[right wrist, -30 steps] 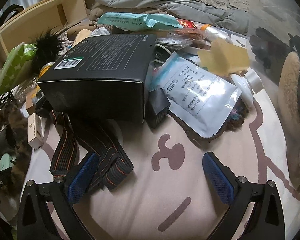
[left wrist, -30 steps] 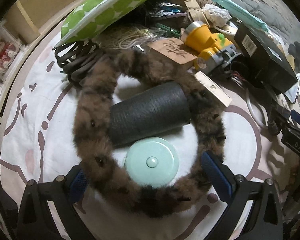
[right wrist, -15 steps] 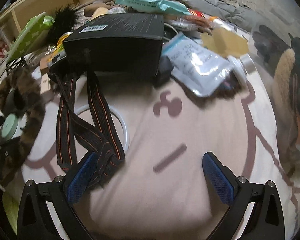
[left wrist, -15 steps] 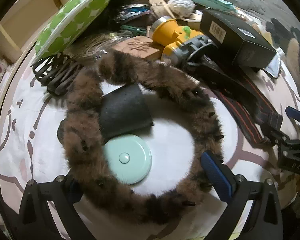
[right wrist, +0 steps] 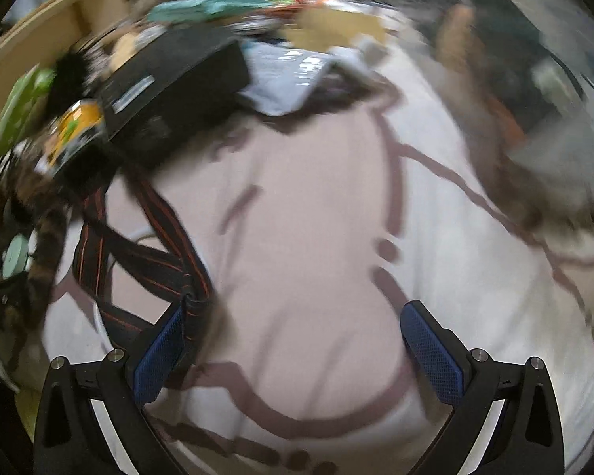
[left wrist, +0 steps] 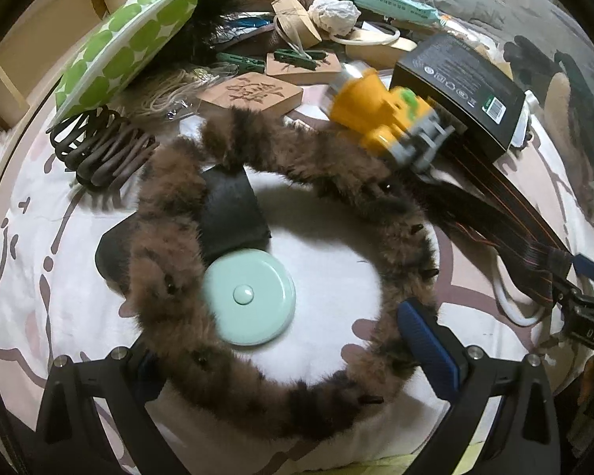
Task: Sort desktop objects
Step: 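Reach right tool toward yellow headlamp while left tool approaches brown furry ring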
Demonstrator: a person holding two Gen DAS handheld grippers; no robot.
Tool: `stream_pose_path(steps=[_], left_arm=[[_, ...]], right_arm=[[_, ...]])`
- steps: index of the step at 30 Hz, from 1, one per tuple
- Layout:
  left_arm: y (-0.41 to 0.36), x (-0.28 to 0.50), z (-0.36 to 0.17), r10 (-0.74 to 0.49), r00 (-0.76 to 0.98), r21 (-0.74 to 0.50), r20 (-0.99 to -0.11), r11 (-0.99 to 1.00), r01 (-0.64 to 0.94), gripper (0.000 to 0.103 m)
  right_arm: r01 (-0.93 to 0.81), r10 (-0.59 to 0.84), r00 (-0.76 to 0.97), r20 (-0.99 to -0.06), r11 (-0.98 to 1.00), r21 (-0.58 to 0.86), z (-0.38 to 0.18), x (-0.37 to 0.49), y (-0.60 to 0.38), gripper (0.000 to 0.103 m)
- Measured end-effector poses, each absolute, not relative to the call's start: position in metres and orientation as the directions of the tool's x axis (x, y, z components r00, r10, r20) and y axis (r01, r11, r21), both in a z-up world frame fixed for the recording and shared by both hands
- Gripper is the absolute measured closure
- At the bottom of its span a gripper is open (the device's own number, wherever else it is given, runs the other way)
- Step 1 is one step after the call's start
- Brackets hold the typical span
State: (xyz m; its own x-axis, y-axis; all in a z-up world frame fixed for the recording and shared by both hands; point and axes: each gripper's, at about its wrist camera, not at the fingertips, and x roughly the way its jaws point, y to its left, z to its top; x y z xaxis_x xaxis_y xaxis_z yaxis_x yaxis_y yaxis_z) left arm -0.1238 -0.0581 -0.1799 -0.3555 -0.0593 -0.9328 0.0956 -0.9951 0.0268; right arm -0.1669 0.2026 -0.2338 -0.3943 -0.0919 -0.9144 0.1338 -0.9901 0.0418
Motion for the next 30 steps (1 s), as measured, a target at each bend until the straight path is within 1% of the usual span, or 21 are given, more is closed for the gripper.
stream_pose_path(steps=[6, 7, 8, 11, 13, 14, 15, 18, 20, 21, 22, 26, 28, 30], left_arm=[[-0.069, -0.116, -0.163, -0.029, -0.397, -0.016, -0.917, -0.994, 0.109, 0.000], [-0.065, -0.107, -0.178, -0.026, -0.403, -0.021, -0.915, -0.994, 0.111, 0.000], [-0.068, -0.104, -0.176, -0.023, -0.410, -0.029, -0.912, -0.993, 0.119, 0.000], [-0.072, -0.093, -0.176, -0.016, -0.423, -0.048, -0.906, -0.989, 0.141, 0.000], [-0.059, -0.094, -0.176, -0.015, -0.430, -0.056, -0.903, -0.987, 0.153, 0.000], [-0.066, -0.098, -0.179, -0.015, -0.433, -0.059, -0.901, -0.986, 0.159, 0.000], [-0.063, -0.109, -0.181, -0.017, -0.435, -0.061, -0.900, -0.984, 0.165, 0.000], [-0.063, -0.114, -0.179, -0.020, -0.442, -0.066, -0.897, -0.982, 0.178, 0.000], [-0.063, -0.111, -0.178, -0.026, -0.446, -0.063, -0.895, -0.981, 0.184, 0.000], [-0.064, -0.111, -0.177, -0.030, -0.449, -0.061, -0.893, -0.981, 0.187, 0.000], [-0.064, -0.111, -0.177, -0.033, -0.451, -0.059, -0.892, -0.980, 0.188, 0.000], [-0.063, -0.109, -0.174, -0.041, -0.464, -0.052, -0.885, -0.981, 0.187, 0.000], [-0.062, -0.108, -0.173, -0.049, -0.468, -0.044, -0.882, -0.982, 0.185, 0.000], [-0.061, -0.108, -0.173, -0.052, -0.469, -0.040, -0.882, -0.982, 0.184, 0.000]], right_arm=[[0.012, -0.032, -0.419, -0.907, -0.999, 0.030, -0.231, -0.160, 0.219, 0.000], [-0.019, -0.021, -0.423, -0.906, -0.999, 0.032, -0.230, -0.159, 0.225, 0.000], [-0.049, -0.004, -0.426, -0.905, -0.998, 0.028, -0.230, -0.159, 0.229, 0.000], [-0.178, 0.032, -0.428, -0.903, -0.983, 0.050, -0.228, -0.162, 0.254, 0.000], [-0.281, 0.020, -0.435, -0.900, -0.953, 0.114, -0.228, -0.161, 0.278, 0.000], [-0.316, 0.010, -0.441, -0.898, -0.938, 0.145, -0.229, -0.161, 0.289, 0.000], [-0.379, 0.036, -0.445, -0.895, -0.913, 0.151, -0.227, -0.159, 0.296, 0.000], [-0.565, 0.188, -0.403, -0.896, -0.821, 0.082, -0.228, -0.147, 0.329, 0.000], [-0.635, 0.170, -0.414, -0.894, -0.758, 0.149, -0.229, -0.141, 0.350, 0.000], [-0.646, 0.155, -0.430, -0.889, -0.741, 0.183, -0.227, -0.139, 0.355, 0.000], [-0.650, 0.162, -0.437, -0.885, -0.737, 0.187, -0.225, -0.139, 0.356, 0.000], [-0.622, 0.188, -0.442, -0.877, -0.769, 0.149, -0.223, -0.141, 0.339, 0.000], [-0.559, 0.125, -0.502, -0.856, -0.802, 0.211, -0.218, -0.140, 0.326, 0.000], [-0.473, 0.096, -0.546, -0.832, -0.855, 0.212, -0.211, -0.142, 0.305, 0.000]])
